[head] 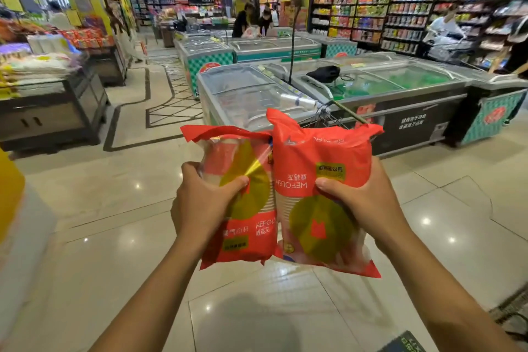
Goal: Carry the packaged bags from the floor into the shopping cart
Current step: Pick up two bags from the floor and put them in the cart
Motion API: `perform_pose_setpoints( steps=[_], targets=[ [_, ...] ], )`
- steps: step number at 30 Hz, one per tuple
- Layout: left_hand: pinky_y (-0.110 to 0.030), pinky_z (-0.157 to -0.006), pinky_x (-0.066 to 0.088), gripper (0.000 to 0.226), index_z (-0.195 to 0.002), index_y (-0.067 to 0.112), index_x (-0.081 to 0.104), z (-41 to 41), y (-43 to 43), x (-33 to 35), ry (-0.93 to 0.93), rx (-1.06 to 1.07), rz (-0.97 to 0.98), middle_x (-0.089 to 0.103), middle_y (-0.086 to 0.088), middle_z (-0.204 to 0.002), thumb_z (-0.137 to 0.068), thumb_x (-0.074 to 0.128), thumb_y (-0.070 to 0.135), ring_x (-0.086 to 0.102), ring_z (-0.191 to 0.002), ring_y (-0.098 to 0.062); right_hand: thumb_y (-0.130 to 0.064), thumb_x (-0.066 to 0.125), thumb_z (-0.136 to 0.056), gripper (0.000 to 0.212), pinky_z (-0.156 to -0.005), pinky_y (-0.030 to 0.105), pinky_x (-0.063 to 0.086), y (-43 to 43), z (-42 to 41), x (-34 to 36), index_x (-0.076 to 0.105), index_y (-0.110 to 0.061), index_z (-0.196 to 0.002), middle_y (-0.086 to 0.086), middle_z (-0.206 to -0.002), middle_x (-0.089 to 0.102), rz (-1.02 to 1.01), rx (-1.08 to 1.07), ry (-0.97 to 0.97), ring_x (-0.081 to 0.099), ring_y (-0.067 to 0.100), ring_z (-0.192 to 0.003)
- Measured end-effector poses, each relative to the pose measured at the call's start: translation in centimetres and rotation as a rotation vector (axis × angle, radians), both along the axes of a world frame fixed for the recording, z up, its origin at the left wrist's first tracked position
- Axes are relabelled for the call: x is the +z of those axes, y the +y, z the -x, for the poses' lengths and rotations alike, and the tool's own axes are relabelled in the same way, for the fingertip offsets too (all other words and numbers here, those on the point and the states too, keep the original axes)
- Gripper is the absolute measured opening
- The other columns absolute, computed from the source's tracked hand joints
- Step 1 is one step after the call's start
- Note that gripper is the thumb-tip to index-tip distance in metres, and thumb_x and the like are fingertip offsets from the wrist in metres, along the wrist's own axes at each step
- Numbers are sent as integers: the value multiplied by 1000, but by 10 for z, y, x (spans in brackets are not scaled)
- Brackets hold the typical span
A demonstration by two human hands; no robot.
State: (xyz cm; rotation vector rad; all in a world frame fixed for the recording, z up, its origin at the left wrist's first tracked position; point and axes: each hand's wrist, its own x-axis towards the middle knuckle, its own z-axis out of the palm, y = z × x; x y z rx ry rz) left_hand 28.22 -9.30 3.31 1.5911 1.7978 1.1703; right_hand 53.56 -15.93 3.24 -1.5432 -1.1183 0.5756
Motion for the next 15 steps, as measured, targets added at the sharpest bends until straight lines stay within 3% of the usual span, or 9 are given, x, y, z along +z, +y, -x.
perform_pose_setpoints(
  steps=[8, 15],
  targets=[
    [-43, -85, 55, 74, -114, 30, 36, -39, 100, -13, 38, -50, 20, 51, 8, -111, -69, 82, 67, 58, -94, -21, -67, 90, -47, 90, -86, 47, 61, 93, -41, -26, 58, -35, -125, -10, -114, 72, -7, -41, 62, 72, 14, -99],
    [-40, -85, 52, 71, -113, 30, 38, -100, 206, -15, 34, -62, 19, 53, 8, -108, -70, 84, 64, 57, -94, -21, -65, 92, -48, 89, -87, 47, 60, 198, -105, -37, 58, -36, -125, -11, -115, 73, -10, -39, 107, 72, 13, -100]
  ],
)
